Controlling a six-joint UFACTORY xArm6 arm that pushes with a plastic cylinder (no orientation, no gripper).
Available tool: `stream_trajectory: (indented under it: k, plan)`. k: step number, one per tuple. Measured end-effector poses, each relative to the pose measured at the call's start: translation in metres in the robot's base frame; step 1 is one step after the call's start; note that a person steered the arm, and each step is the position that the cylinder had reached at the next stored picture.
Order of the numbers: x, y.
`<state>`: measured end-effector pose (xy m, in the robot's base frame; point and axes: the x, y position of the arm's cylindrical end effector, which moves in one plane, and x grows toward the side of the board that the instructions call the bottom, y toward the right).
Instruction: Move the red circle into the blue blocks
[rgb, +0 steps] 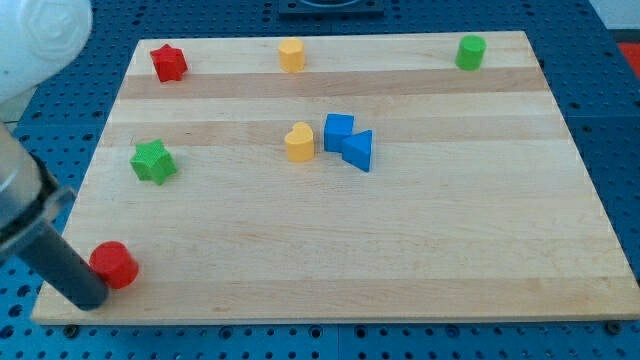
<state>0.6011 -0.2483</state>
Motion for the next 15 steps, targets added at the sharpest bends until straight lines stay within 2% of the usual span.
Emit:
stream_trajectory:
  k: [1, 2, 3, 4, 5, 6, 7, 8, 9, 10, 12, 13, 15]
  plan:
    - [-0.049, 0.006]
    - [-0.076, 0.015]
    - [-0.052, 0.040]
    - [-0.026, 0.019]
    - [-0.067, 0.098]
    - [-0.104, 0.143]
    - [-0.084, 0.089]
    - [-0.050, 0.121]
    - [-0.054, 0.203]
    - [-0.089, 0.211]
    - [-0.088, 0.270]
    - [-0.121, 0.251]
    - [-0.136, 0.232]
